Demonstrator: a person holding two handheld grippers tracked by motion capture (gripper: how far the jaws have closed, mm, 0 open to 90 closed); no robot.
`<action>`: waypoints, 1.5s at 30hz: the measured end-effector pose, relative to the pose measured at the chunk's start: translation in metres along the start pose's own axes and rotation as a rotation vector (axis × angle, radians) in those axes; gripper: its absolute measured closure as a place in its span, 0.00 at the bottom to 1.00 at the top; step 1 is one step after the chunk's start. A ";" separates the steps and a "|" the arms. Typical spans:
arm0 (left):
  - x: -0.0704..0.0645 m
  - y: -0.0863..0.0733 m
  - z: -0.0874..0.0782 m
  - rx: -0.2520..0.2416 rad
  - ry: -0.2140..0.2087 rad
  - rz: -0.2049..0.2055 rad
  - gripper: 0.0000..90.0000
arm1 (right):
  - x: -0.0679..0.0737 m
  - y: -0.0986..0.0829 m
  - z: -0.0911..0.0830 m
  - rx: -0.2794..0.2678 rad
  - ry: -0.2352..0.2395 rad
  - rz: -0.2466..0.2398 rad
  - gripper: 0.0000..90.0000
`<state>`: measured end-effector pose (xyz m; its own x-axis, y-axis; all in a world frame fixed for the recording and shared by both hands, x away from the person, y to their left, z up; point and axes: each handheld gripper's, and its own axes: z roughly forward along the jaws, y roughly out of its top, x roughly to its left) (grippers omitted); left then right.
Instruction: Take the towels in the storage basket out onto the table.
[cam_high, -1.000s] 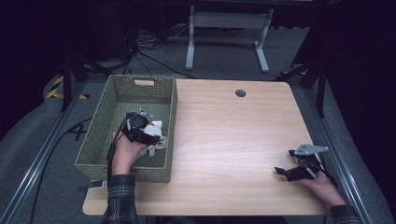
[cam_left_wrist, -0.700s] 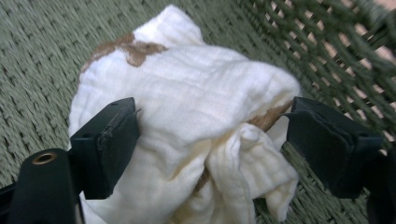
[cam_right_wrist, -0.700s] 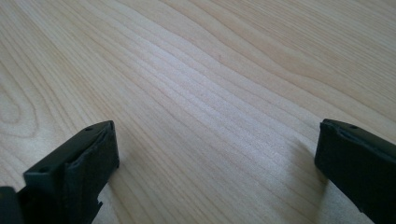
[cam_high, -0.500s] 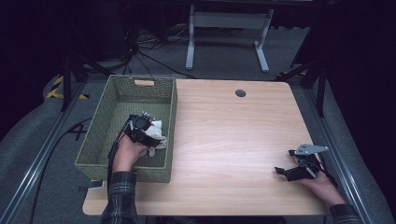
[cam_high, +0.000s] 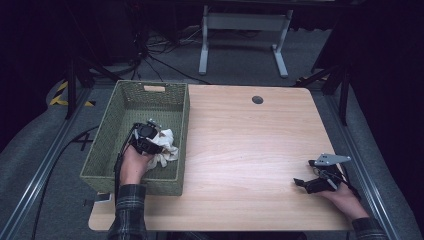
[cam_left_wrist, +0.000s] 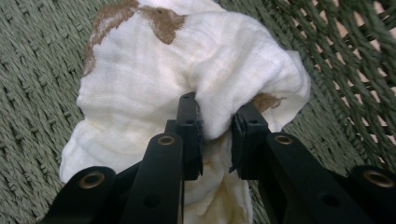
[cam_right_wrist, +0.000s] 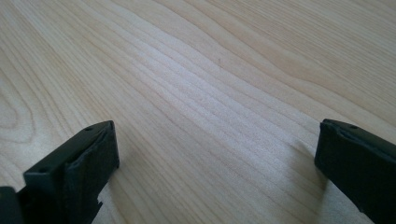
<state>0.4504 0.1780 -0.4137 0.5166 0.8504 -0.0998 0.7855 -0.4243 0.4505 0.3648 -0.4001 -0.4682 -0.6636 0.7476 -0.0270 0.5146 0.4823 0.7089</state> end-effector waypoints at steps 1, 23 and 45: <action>0.000 0.000 0.000 0.000 0.000 0.000 0.85 | 0.000 0.000 0.000 0.000 0.000 0.000 0.00; 0.009 -0.006 -0.031 -0.305 -0.103 -0.035 0.87 | 0.000 0.000 0.000 -0.001 -0.001 0.000 0.00; -0.009 0.014 -0.105 -0.535 -0.139 0.009 0.87 | 0.000 -0.001 -0.001 -0.001 -0.003 0.002 0.00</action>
<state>0.4212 0.1972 -0.3130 0.5914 0.7828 -0.1936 0.5170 -0.1838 0.8360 0.3638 -0.4007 -0.4681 -0.6608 0.7501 -0.0274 0.5157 0.4802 0.7095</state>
